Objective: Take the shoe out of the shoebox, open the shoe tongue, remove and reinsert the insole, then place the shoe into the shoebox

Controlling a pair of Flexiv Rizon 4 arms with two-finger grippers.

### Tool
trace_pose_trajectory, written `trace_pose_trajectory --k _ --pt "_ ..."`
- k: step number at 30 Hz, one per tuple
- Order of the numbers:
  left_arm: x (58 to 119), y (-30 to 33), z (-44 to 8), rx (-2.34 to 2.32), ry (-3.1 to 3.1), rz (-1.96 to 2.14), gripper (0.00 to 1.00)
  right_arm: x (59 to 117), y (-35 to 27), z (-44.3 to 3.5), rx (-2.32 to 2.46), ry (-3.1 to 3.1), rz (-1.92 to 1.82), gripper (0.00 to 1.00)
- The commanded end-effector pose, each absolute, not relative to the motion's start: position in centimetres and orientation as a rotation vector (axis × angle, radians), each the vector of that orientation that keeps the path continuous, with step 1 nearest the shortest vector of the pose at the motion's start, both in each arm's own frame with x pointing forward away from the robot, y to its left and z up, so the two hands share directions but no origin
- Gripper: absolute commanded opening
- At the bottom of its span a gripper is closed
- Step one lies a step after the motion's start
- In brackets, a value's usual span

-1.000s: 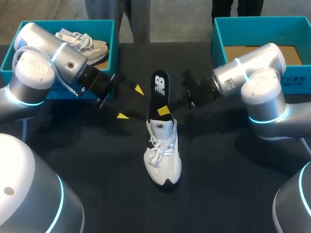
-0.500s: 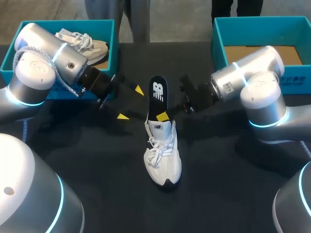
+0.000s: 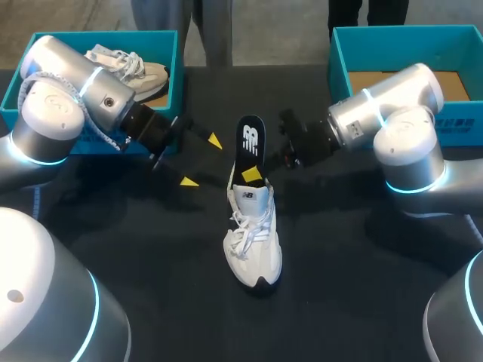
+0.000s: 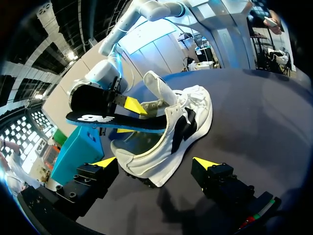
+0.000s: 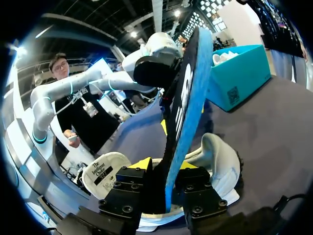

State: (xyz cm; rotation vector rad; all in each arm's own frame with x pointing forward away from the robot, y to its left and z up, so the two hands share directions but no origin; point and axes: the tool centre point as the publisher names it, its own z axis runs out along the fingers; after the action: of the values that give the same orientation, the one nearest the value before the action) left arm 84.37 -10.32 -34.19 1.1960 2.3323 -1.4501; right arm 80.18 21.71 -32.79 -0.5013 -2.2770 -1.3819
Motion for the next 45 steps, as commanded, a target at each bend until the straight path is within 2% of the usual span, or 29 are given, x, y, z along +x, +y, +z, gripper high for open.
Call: trace_pose_trajectory --k 1,4,5,18,33,34,36,45 --pt "84.0 -10.2 -34.0 1.192 2.332 -1.441 1.0 81.2 22.2 -33.5 -0.479 -2.256 -1.347 0.18" --pt "83.9 -10.1 -34.0 1.191 2.33 -1.44 1.0 81.3 22.3 -34.1 -0.486 -2.231 -1.317 0.02" --pt "83.9 -10.1 -34.0 1.19 2.33 -1.44 1.0 81.3 22.3 -34.2 -0.487 -2.225 -1.304 0.0" --pt "83.7 -9.6 -34.3 1.163 2.327 -1.45 1.0 79.7 22.4 -35.0 -0.499 -2.194 -1.108 0.0" --pt "84.0 -9.9 -34.5 1.173 2.324 -1.46 1.0 77.8 22.4 -35.6 -0.551 -2.173 -1.104 0.0" --pt "84.0 -9.9 -34.5 1.174 2.324 -1.46 1.0 77.9 22.4 -35.4 -0.554 -2.179 -1.109 0.08" --pt "84.0 -9.9 -34.5 1.174 2.324 -1.46 1.0 78.1 22.4 -34.9 -0.552 -2.194 -1.117 0.16" --pt "84.0 -9.8 -34.4 1.169 2.319 -1.462 1.0 78.8 22.1 -33.0 -0.552 -2.247 -1.142 0.27"
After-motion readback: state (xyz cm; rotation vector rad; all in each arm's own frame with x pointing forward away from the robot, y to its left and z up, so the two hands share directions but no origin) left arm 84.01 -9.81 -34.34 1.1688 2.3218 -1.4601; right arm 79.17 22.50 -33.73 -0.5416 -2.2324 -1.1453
